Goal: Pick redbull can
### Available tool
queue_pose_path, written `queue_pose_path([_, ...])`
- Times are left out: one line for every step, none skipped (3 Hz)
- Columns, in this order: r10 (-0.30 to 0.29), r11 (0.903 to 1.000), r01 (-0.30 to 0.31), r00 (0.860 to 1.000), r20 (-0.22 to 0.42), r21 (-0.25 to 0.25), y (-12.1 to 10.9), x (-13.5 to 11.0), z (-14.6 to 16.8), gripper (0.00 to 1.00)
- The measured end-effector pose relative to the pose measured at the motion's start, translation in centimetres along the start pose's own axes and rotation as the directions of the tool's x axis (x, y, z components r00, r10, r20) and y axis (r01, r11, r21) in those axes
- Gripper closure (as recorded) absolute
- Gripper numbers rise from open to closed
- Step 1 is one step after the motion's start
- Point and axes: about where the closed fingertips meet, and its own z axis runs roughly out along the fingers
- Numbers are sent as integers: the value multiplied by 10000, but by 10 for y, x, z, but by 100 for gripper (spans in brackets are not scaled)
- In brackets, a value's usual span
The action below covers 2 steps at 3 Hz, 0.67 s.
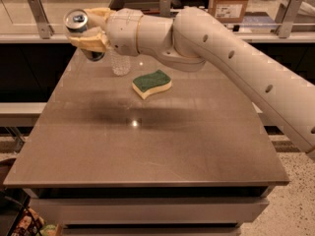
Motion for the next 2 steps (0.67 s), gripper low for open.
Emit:
queue_pose_path([-903,9959,903,9959,99,49,-3,-29,-5,100])
queue_pose_path([-1501,9887,1500,9886,143,44,-4,-50,-6,100])
